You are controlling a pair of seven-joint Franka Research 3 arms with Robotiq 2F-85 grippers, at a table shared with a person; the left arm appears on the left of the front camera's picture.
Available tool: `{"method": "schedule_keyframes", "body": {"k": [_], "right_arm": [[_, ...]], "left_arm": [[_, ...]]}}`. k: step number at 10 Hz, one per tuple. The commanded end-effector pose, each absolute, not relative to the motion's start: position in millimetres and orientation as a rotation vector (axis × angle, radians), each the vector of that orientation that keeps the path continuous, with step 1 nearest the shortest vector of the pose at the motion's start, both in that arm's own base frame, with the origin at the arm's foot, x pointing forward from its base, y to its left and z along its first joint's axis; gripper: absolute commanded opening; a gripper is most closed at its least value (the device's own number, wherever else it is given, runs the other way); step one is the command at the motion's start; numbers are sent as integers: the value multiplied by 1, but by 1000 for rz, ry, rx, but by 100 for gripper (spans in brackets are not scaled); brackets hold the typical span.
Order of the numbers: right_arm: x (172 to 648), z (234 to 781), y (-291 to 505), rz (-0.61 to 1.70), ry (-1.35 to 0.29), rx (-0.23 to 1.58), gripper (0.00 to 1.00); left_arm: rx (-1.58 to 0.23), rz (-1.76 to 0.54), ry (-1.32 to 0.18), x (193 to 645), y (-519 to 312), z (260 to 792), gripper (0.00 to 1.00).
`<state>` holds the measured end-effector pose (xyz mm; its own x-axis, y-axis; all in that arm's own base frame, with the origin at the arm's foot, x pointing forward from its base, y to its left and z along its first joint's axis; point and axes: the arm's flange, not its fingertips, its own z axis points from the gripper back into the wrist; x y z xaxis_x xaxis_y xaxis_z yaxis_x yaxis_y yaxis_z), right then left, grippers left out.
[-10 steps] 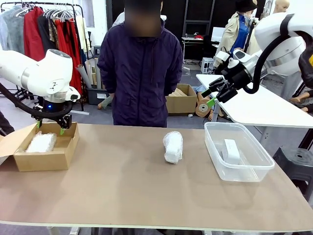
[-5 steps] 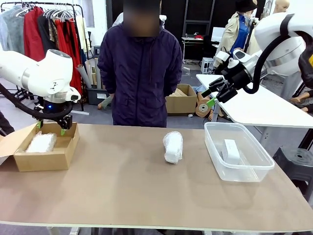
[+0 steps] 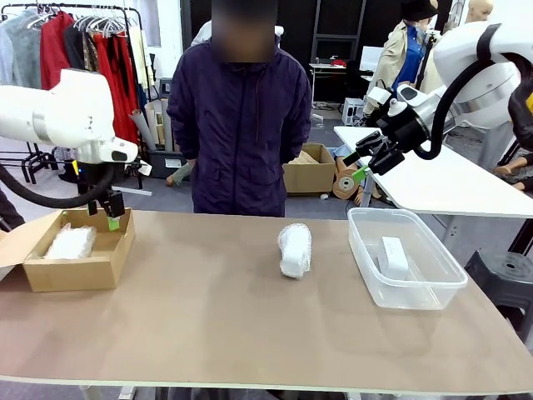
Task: Separate and place wrapped and unwrapped clocks.
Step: Pick up the Digital clock indicated by the person.
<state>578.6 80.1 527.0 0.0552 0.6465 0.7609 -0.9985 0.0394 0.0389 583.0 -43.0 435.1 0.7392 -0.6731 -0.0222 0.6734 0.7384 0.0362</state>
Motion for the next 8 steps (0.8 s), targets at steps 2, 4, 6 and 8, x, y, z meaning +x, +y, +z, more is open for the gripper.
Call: {"method": "schedule_keyframes", "body": {"k": [2, 4, 6, 8], "right_arm": [[577, 529, 80, 1414, -655, 681, 100], [577, 529, 80, 1414, -655, 681, 100], [577, 529, 80, 1414, -655, 681, 100], [577, 529, 80, 1414, -655, 681, 100]], "left_arm": [[-147, -1127, -77, 580, -25, 475, 100], [-276, -1322, -190, 582, -16, 500, 100], [-340, -1446, -342, 585, -7, 518, 100], [-459, -1513, -519, 588, -1, 528, 100]]}}
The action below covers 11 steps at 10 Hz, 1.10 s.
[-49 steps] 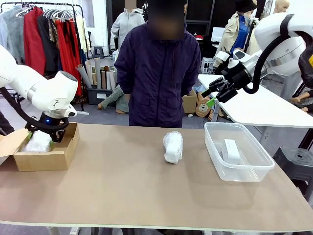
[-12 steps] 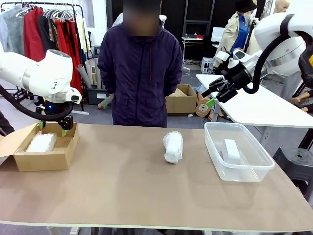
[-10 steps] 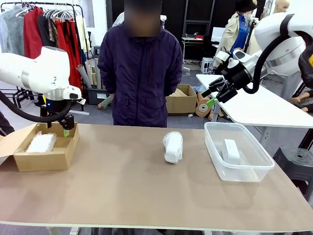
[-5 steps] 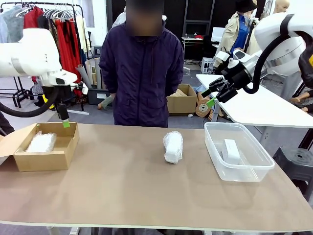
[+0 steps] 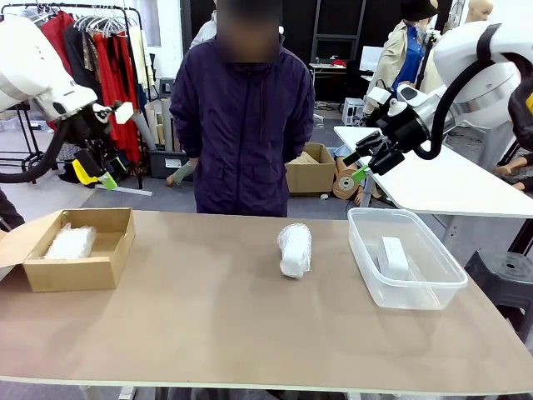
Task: Separate and place wrapped and unwrapped clocks.
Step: Pick up the Digital clock indicated by the person.
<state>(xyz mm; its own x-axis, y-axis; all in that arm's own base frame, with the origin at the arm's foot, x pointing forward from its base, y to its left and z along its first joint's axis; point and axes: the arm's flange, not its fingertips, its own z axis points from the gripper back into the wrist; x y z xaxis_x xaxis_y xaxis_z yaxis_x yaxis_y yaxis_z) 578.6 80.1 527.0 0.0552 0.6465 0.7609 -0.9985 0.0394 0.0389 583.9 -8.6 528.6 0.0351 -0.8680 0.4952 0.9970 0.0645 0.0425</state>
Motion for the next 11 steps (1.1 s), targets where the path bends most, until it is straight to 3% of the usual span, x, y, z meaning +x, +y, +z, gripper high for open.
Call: {"method": "schedule_keyframes", "body": {"k": [1, 6, 11], "right_arm": [[577, 529, 80, 1414, -655, 681, 100], [577, 529, 80, 1414, -655, 681, 100], [577, 529, 80, 1414, -655, 681, 100]], "left_arm": [[-490, -1542, -565, 590, 0, 527, 100], [-595, -1525, -710, 591, 7, 528, 100], [-562, -1508, -669, 589, 2, 525, 100]]}}
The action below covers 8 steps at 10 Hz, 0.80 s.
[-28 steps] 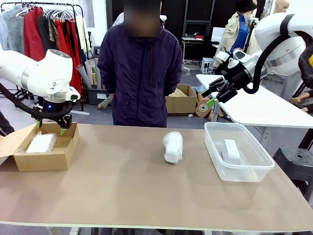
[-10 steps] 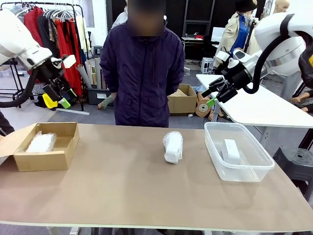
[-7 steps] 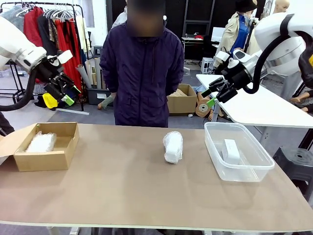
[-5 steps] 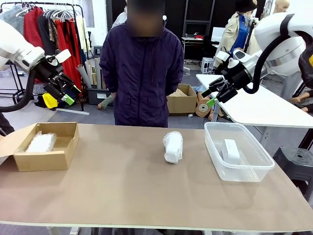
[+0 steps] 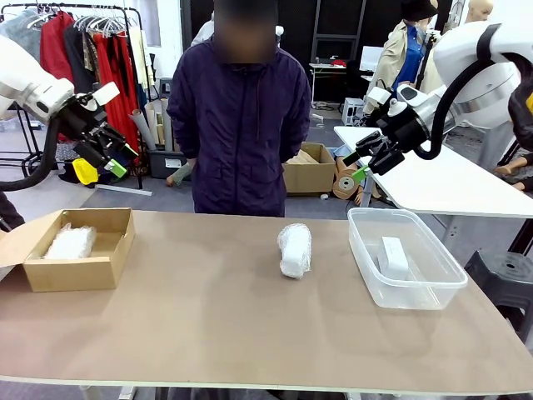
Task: Separate and place wrapped and unwrapped clocks.
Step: Pick up the Digital clock indicated by the person.
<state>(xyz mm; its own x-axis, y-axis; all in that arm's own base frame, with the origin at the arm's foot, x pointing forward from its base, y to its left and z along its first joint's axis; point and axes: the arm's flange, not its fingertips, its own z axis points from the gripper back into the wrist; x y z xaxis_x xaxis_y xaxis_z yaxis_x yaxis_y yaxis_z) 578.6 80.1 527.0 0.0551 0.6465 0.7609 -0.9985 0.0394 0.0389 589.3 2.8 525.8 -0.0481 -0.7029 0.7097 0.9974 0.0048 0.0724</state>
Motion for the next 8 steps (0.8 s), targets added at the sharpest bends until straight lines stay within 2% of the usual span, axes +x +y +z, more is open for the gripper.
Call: {"method": "schedule_keyframes", "body": {"k": [1, 8], "right_arm": [[577, 529, 80, 1414, -655, 681, 100], [577, 529, 80, 1414, -655, 681, 100]], "left_arm": [[-562, -1508, -669, 589, 2, 525, 100], [-562, -1508, -669, 589, 2, 525, 100]]}}
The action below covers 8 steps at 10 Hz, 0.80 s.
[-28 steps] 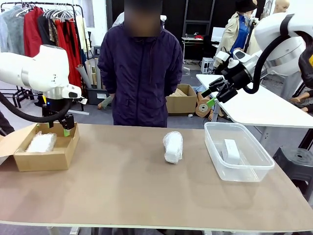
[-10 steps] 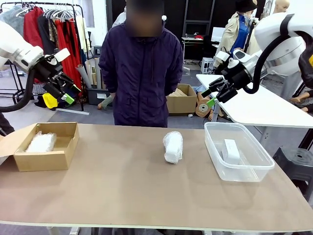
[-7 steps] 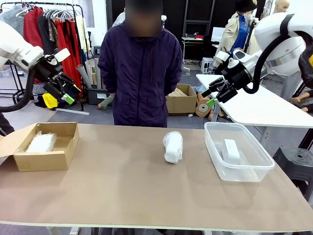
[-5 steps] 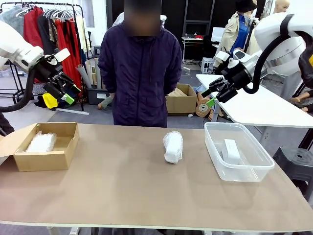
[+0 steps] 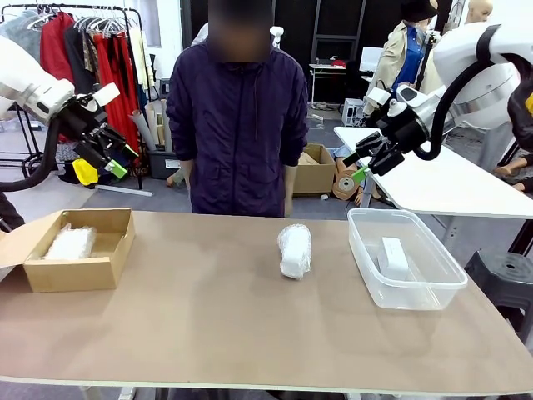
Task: Separate and place wrapped and unwrapped clocks.
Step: Pick up the Digital clock indicated by the person.
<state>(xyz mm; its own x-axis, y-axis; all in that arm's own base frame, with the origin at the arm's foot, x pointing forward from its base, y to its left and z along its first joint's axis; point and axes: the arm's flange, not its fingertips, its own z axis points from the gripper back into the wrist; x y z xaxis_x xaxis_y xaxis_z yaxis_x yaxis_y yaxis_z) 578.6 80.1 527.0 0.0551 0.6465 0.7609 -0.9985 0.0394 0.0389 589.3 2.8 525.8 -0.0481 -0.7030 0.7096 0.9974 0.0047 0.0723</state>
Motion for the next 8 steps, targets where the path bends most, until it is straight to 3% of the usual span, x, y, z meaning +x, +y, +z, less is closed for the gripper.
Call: {"method": "schedule_keyframes", "body": {"k": [1, 8], "right_arm": [[577, 529, 80, 1414, -655, 681, 100], [577, 529, 80, 1414, -655, 681, 100]], "left_arm": [[-562, -1508, -669, 589, 2, 525, 100], [-562, -1508, -669, 589, 2, 525, 100]]}}
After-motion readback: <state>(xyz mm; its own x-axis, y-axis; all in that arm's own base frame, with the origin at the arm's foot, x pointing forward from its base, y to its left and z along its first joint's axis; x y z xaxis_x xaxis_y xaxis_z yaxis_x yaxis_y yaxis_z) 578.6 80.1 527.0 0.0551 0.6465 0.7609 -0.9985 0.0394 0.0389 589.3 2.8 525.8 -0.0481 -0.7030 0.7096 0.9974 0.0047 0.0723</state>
